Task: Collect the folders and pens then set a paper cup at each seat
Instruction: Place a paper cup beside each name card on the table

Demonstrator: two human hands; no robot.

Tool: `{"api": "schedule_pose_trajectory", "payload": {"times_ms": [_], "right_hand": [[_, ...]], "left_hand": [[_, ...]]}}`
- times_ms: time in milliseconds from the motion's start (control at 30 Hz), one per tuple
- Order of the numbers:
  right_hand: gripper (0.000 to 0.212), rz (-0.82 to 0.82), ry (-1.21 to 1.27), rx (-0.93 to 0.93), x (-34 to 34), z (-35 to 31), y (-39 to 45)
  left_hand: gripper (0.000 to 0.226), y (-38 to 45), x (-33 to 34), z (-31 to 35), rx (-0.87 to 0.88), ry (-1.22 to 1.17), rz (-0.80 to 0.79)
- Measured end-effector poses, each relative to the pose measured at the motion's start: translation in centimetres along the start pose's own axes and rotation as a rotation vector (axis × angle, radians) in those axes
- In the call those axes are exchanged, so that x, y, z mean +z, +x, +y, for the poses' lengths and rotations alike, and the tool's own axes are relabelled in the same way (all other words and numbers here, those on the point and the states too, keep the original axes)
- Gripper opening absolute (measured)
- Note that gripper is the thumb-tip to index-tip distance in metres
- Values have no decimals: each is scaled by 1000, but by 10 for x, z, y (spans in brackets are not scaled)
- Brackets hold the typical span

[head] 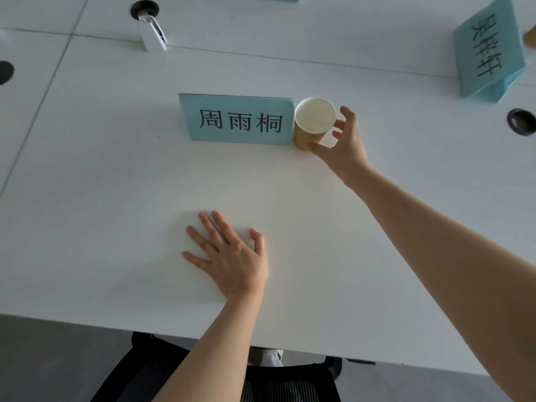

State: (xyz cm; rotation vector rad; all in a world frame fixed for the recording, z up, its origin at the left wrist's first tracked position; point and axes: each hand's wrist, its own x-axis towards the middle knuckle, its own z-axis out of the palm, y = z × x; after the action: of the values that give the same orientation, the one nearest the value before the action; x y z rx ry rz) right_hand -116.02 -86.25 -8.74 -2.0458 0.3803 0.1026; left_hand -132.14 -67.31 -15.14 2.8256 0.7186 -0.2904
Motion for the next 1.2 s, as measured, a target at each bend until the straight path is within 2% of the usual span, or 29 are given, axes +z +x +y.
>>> {"api": "schedule_pose_trajectory", "payload": {"times_ms": [167,300,433,533,733,1067,1200], "right_hand": [[79,73,-67,50,-16,22,-56],[57,103,-60,91,-24,39,-124],[41,144,-37,176,-26,55,-204],[38,151,-16,257,-29,64,-272],[36,208,17,370,-46,80,-377],[31,435,70,452,-113,138,-518],[33,446,62,435,-161,159,-545]], "left_hand": [[92,-2,-8,-2,26,-37,-62],[96,1,-21,-9,70,-43,-173],[84,-13,-41,-39,233,-1,-275],[72,-57,-51,-59,325,-29,-366],[49,-150,-67,-63,378,-327,-421],[34,-296,-80,-41,555,-402,-504],[27,-356,-73,-10,587,-432,-526]]}}
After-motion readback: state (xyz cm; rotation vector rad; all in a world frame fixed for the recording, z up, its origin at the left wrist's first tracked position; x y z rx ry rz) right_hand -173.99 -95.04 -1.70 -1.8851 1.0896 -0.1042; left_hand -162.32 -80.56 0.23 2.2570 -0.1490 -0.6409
